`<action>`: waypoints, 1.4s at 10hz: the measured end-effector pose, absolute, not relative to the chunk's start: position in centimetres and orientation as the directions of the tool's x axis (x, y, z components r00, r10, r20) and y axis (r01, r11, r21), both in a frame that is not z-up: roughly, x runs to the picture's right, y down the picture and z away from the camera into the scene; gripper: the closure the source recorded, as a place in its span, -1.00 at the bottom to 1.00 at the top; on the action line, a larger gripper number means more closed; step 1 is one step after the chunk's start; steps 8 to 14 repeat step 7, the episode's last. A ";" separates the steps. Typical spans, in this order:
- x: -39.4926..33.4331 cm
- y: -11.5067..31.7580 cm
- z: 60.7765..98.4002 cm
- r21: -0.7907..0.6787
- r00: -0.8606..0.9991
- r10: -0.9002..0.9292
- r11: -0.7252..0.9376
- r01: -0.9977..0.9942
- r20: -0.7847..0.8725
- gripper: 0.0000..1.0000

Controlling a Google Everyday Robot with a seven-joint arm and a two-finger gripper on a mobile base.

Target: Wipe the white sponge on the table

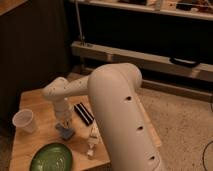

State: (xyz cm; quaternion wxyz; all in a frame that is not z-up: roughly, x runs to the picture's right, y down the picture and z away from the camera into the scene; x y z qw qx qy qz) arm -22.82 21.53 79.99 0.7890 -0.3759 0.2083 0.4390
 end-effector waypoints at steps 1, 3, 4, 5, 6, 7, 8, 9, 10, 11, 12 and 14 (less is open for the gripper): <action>-23.5 22.5 79.0 -0.428 0.543 0.535 0.335 -0.839 -0.647 0.71; -25.3 24.9 77.3 -0.473 0.589 0.521 0.352 -0.808 -0.618 0.71; -26.0 25.3 77.1 -0.487 0.601 0.518 0.354 -0.799 -0.609 0.71; -26.8 25.4 77.1 -0.500 0.613 0.514 0.358 -0.789 -0.600 0.71; -27.5 25.2 77.2 -0.513 0.625 0.513 0.360 -0.779 -0.589 0.71; -28.7 24.9 77.6 -0.536 0.641 0.510 0.357 -0.765 -0.574 0.71; -28.7 24.9 77.6 -0.536 0.641 0.510 0.357 -0.765 -0.574 0.71; -28.7 24.9 77.6 -0.536 0.641 0.510 0.357 -0.765 -0.574 0.71; -28.7 24.9 77.6 -0.536 0.641 0.510 0.357 -0.765 -0.574 0.71; -28.7 24.9 77.6 -0.536 0.641 0.510 0.357 -0.765 -0.574 0.71; -28.7 24.9 77.6 -0.536 0.641 0.510 0.357 -0.765 -0.574 0.71; -28.7 24.9 77.6 -0.536 0.641 0.510 0.357 -0.765 -0.574 0.71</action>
